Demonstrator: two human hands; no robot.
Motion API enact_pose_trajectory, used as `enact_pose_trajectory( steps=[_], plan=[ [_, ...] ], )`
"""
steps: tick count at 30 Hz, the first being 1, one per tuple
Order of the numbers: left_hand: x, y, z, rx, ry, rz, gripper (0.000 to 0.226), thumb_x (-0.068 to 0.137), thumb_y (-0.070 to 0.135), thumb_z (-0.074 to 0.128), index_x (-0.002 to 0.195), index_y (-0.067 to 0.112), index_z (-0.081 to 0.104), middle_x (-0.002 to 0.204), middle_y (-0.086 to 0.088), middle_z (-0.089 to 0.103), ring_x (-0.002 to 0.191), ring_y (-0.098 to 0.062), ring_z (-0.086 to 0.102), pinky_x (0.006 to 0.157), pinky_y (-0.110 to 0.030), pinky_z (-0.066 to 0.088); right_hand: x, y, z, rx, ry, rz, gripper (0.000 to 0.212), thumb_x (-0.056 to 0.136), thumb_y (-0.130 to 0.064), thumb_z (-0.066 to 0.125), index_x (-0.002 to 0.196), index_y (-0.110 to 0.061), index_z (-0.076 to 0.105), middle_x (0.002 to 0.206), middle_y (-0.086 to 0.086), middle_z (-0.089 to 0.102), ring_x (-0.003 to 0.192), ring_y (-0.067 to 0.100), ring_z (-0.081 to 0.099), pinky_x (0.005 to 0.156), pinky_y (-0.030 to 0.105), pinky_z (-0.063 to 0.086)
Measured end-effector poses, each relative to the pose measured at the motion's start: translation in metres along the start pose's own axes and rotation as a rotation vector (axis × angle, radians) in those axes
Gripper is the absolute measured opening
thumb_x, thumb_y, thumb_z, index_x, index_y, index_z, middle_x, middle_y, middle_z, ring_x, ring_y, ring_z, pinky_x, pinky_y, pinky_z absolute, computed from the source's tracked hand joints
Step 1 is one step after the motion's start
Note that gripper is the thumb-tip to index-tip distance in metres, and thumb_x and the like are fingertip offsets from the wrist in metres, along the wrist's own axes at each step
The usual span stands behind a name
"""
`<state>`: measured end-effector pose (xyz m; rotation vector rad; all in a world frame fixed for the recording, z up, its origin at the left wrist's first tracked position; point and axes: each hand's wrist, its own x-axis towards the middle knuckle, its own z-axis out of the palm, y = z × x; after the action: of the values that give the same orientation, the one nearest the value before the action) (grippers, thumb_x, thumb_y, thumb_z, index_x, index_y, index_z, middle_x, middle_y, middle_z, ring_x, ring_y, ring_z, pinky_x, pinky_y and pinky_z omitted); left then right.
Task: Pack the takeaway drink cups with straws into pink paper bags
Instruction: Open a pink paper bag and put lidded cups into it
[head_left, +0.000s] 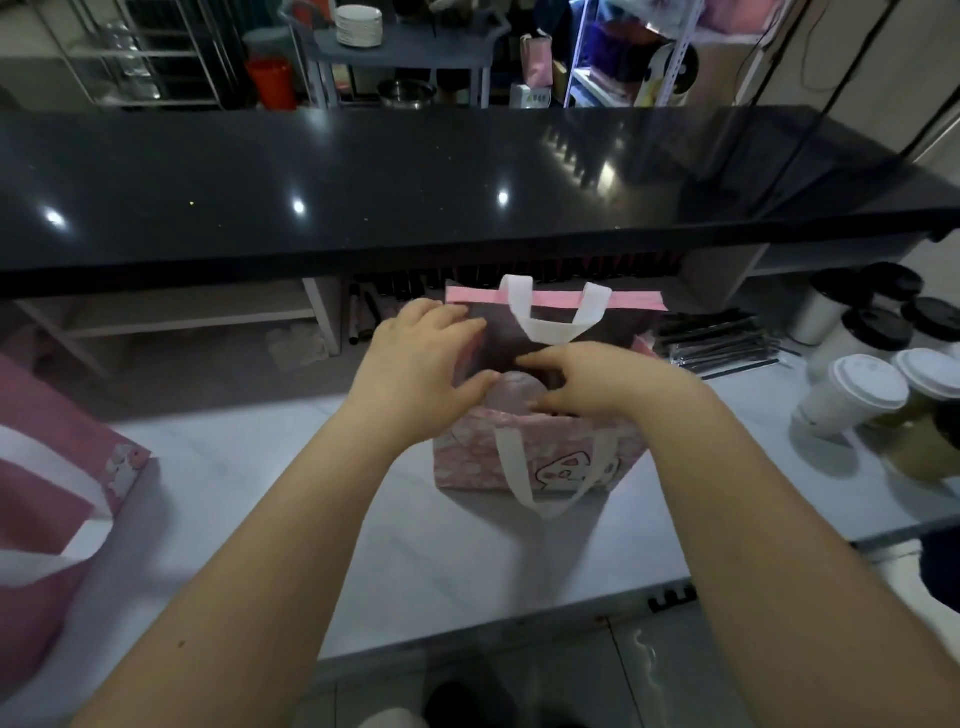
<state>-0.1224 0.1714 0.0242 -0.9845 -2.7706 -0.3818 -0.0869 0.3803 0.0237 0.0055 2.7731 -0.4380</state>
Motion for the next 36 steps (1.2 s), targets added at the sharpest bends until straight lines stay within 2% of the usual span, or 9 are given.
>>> enact_pose_trajectory(
  steps=[3, 6, 11, 15, 19, 24, 28, 32, 36],
  plan=[
    [-0.004, 0.020, -0.009, -0.008, 0.099, -0.014, 0.044, 0.089, 0.042, 0.061, 0.129, 0.023, 0.060, 0.125, 0.001, 0.063, 0.120, -0.023, 0.050, 0.096, -0.043, 0.043, -0.030, 0.007, -0.017, 0.069, 0.120, -0.003, 0.046, 0.086, -0.042, 0.068, 0.130, -0.040, 0.056, 0.121, -0.015, 0.063, 0.107, 0.009, 0.059, 0.079, 0.025, 0.043],
    [0.001, 0.058, -0.011, -0.020, 0.091, -0.019, 0.040, 0.090, 0.040, 0.059, 0.128, 0.025, 0.061, 0.123, 0.002, 0.062, 0.118, -0.023, 0.051, 0.096, -0.043, 0.042, -0.065, 0.023, -0.030, 0.141, 0.326, -0.014, 0.030, 0.084, -0.037, 0.070, 0.113, -0.043, 0.063, 0.097, -0.021, 0.064, 0.095, 0.007, 0.061, 0.075, 0.029, 0.050],
    [0.017, 0.149, 0.007, -0.068, 0.119, 0.028, 0.035, 0.091, 0.039, 0.057, 0.122, 0.025, 0.063, 0.119, 0.001, 0.062, 0.114, -0.022, 0.051, 0.092, -0.041, 0.041, -0.132, 0.090, -0.031, 0.143, 0.523, -0.013, 0.031, 0.086, -0.029, 0.069, 0.117, -0.031, 0.064, 0.110, -0.011, 0.065, 0.104, 0.013, 0.057, 0.089, 0.039, 0.050],
    [0.023, 0.235, 0.045, -0.060, 0.094, 0.057, 0.040, 0.090, 0.045, 0.056, 0.127, 0.029, 0.060, 0.126, 0.001, 0.056, 0.120, -0.025, 0.043, 0.096, -0.043, 0.035, -0.190, 0.163, -0.014, 0.092, 0.589, 0.016, 0.032, 0.085, -0.028, 0.072, 0.116, -0.026, 0.066, 0.114, -0.009, 0.064, 0.110, 0.013, 0.051, 0.095, 0.033, 0.044],
    [0.021, 0.309, 0.096, -0.058, -0.016, 0.076, 0.043, 0.090, 0.048, 0.055, 0.130, 0.032, 0.055, 0.130, 0.003, 0.051, 0.125, -0.024, 0.038, 0.101, -0.043, 0.028, -0.234, 0.234, 0.016, 0.093, 0.555, 0.089, 0.037, 0.086, -0.029, 0.071, 0.122, -0.025, 0.062, 0.126, -0.007, 0.058, 0.123, 0.015, 0.042, 0.102, 0.031, 0.035],
    [0.018, 0.358, 0.150, -0.050, -0.180, 0.069, 0.046, 0.089, 0.050, 0.053, 0.133, 0.035, 0.052, 0.133, 0.005, 0.050, 0.126, -0.024, 0.037, 0.101, -0.041, 0.026, -0.256, 0.297, 0.048, 0.120, 0.484, 0.196, 0.042, 0.086, -0.026, 0.070, 0.126, -0.023, 0.060, 0.130, -0.004, 0.056, 0.125, 0.019, 0.040, 0.103, 0.032, 0.033],
    [0.033, 0.365, 0.176, -0.046, -0.223, 0.042, 0.047, 0.089, 0.049, 0.055, 0.133, 0.033, 0.052, 0.134, 0.004, 0.050, 0.126, -0.024, 0.037, 0.100, -0.042, 0.027, -0.246, 0.330, 0.059, 0.118, 0.453, 0.238, 0.045, 0.086, -0.026, 0.069, 0.129, -0.024, 0.057, 0.135, -0.005, 0.051, 0.129, 0.019, 0.035, 0.103, 0.033, 0.031],
    [0.066, 0.358, 0.198, -0.107, -0.190, 0.000, 0.047, 0.087, 0.046, 0.058, 0.131, 0.031, 0.055, 0.131, 0.003, 0.053, 0.125, -0.024, 0.039, 0.101, -0.042, 0.027, -0.216, 0.351, 0.056, 0.116, 0.461, 0.253, 0.052, 0.085, -0.026, 0.070, 0.134, -0.024, 0.053, 0.138, -0.004, 0.046, 0.130, 0.020, 0.032, 0.103, 0.034, 0.031],
    [0.114, 0.345, 0.221, -0.161, -0.215, -0.048, 0.048, 0.087, 0.045, 0.060, 0.132, 0.031, 0.054, 0.132, 0.003, 0.052, 0.126, -0.025, 0.039, 0.100, -0.042, 0.030, -0.175, 0.367, 0.046, 0.055, 0.407, 0.243, 0.061, 0.084, -0.028, 0.069, 0.140, -0.026, 0.045, 0.142, -0.002, 0.041, 0.132, 0.021, 0.028, 0.108, 0.036, 0.028]
  ],
)
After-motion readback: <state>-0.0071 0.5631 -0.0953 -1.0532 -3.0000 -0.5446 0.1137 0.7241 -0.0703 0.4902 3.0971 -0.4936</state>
